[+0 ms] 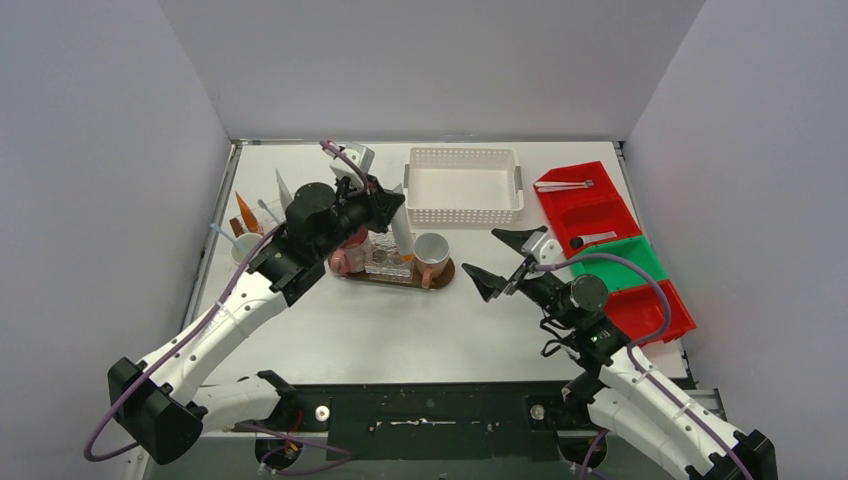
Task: Prepare toiletry sets of a toothbrush and toothpaste on the tray
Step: Pick up the toothpaste from the storage box, then place the toothpaste in the toothpaste holder.
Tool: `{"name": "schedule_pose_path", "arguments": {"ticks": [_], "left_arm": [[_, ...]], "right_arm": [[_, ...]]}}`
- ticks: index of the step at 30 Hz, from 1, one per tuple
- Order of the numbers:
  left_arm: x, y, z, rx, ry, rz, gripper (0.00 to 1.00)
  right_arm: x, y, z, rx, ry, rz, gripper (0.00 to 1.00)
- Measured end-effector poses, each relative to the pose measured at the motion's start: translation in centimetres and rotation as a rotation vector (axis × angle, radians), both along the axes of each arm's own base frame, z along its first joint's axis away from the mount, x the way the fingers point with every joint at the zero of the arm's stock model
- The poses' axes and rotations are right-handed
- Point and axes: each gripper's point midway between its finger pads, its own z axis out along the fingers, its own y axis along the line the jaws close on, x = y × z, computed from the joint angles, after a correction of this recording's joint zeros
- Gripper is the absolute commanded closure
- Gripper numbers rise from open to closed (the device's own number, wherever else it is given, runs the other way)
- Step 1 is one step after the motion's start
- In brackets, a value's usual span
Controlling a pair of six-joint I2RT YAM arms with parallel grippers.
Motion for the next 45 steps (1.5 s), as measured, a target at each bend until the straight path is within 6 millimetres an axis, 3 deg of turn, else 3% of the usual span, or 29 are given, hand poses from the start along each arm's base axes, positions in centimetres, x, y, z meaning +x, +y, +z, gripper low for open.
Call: {"name": "schedule_pose_path", "arguments": {"ticks": [4,12,19,26,45], "left_arm": [[0.4,1.0,-0.5,0.033,-0.058,0.027,1.00],[1.9,3.7,-3.7,0.063,-0.126,0.093,1.00],[3.8,6.3,-1.9,0.001,-0.233,0.109,1.00],[3.8,5.2,-1.1,-0.025,-0.296,0.023,1.00],[3.4,3.9,-3.8,0.125,-0.330,-0.107,1.00]], "right_arm": [[0.2,-0.7,-0.3,0.021,0.005,-0.039,0.10],[0.5,-1.2,-0.2,0.040,0.010,-0.079,0.06],[0.3,-1.5,0.0,0.060,0.000,-0.085,0.01],[0.4,-1.6,-0.1,0.062,0.003,-0.091,0.00],[0.3,-1.7,-0.3,0.063,0.002,-0.094,0.00]]}}
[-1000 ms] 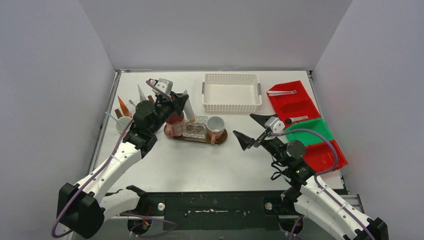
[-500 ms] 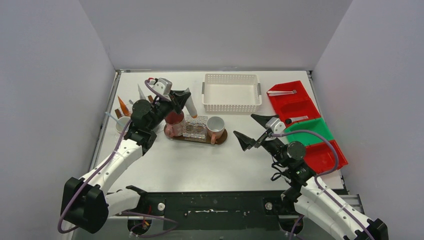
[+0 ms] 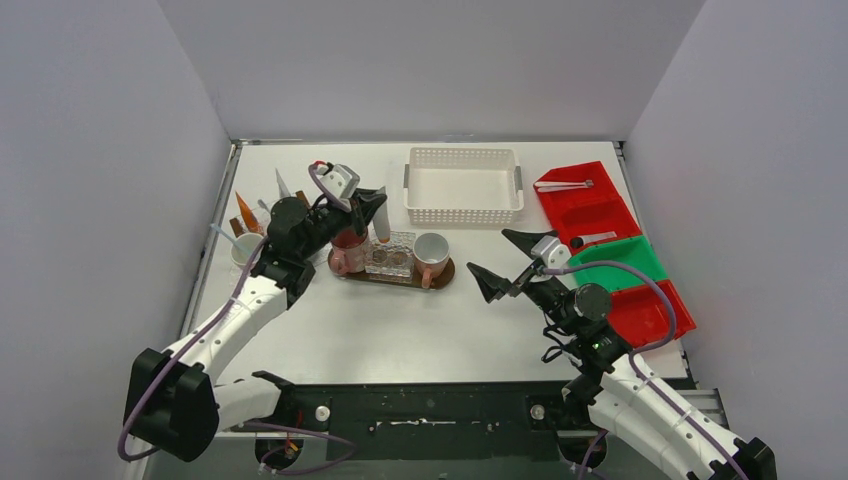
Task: Prepare toiletry sets of a toothbrush and toothpaste on the tray
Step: Place the toothpaste in the toothpaste holder.
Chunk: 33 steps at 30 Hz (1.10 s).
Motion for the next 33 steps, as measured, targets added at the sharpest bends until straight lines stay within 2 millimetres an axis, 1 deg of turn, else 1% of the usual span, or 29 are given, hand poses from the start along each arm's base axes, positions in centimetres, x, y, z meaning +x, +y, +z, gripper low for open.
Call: {"name": "schedule_pose_path", "arguments": {"ticks": [8,11,20,28,33], "left_arm": [[0.2,-0.8,-2.1,0.040,0.033,-0.060,1.00],[0.2,-1.0,-2.5,0.044,0.041,-0.077,1.00],[0.2,-1.1,-2.6,0.043,0.032,-0.098,1.00],[0.4,-0.6,-3.0,0.037,0.007,-0.091,1.00],[0.3,-0.8,-2.9,0.030,-0.017,-0.103,1.00]], "right_arm": [[0.0,0.1,-0.2,-0.005,0.003,0.008,0.00],[0.0,0.2,-0.3,-0.008,0.006,0.011,0.00],[0.0,0.4,-0.6,-0.015,0.014,0.019,0.00],[-0.1,0.5,-0.6,-0.014,0.009,0.029,0.00],[-0.1,0.6,-0.5,-0.014,0.008,0.030,0.00]]}}
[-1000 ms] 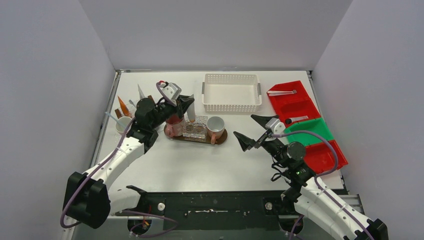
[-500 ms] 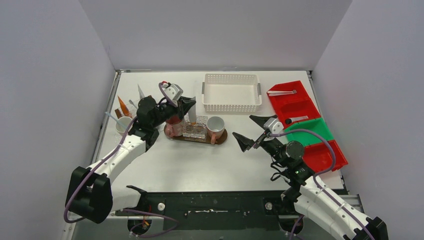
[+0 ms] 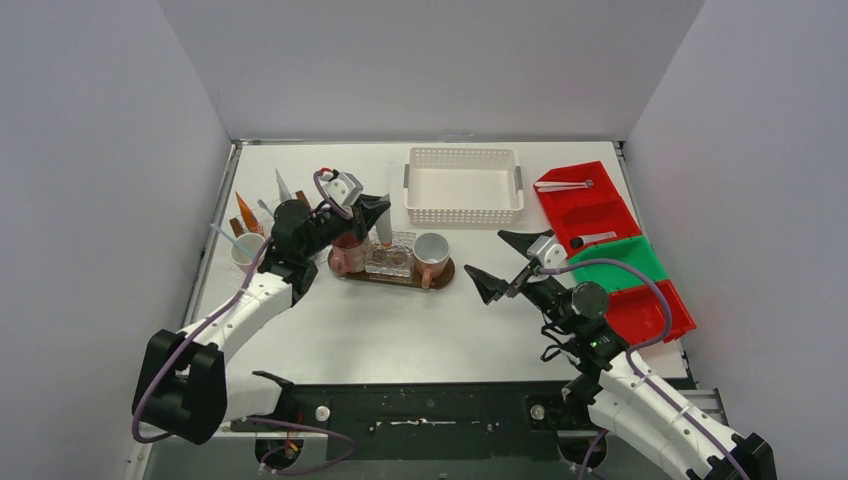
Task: Prepare toiletry sets of a toothbrush and toothpaste on the tray
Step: Place the toothpaste in the toothpaste holder.
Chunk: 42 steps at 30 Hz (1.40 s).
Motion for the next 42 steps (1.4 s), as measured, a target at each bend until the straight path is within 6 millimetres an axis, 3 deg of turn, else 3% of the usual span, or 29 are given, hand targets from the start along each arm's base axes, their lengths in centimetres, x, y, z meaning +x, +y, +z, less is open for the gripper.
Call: {"name": "schedule_pose_path", "arguments": {"ticks": [20,33,42], "left_arm": [[0.6,-0.1,-2.5,0.028,0.016,-0.017,1.00],[0.8,-0.1,-5.7,0.054,0.043,-0.029,1.00],[0.8,-0.4,-6.1,0.034,0.041,-0.046,0.96]], "right_arm": [[0.0,0.1,0.0,0.001,-0.005,0.007,0.00],[0.0,0.1,0.0,0.001,-0.004,0.007,0.00],[-0.1,0.1,-0.5,-0.005,0.003,0.008,0.00]]}}
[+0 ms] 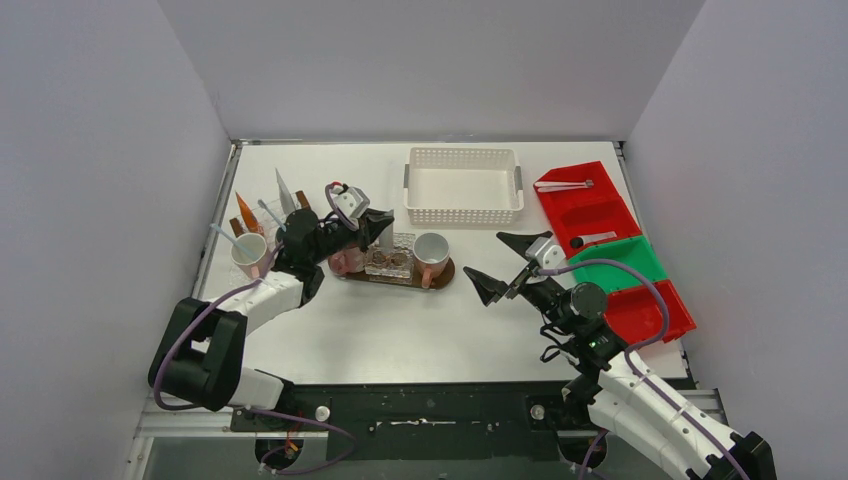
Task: Prepare toiletry sets of a toothbrush and toothpaste on the tray
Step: Place the toothpaste in the toothpaste holder.
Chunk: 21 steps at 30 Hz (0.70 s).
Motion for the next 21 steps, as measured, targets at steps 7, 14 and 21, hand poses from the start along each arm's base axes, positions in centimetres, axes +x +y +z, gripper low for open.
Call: {"name": "schedule_pose_path", "arguments": {"ticks": [7,14,21], "left_arm": [[-0.2,-0.2,0.2,-0.006,-0.015,-0.014,0.93],[-0.4,-0.3,0.1,-0.003,-0.020,-0.028,0.93],[-0.3,-0.2,-0.7,0.022,-0.024,-0.026,0.92]], "right_arm": [[0.0,0.0,0.0,0.000,0.000,0.000,0.00],[0.0,0.0,0.0,0.000,0.000,0.000,0.00],[0.0,0.0,0.0,0.000,0.000,0.000,0.00]]}}
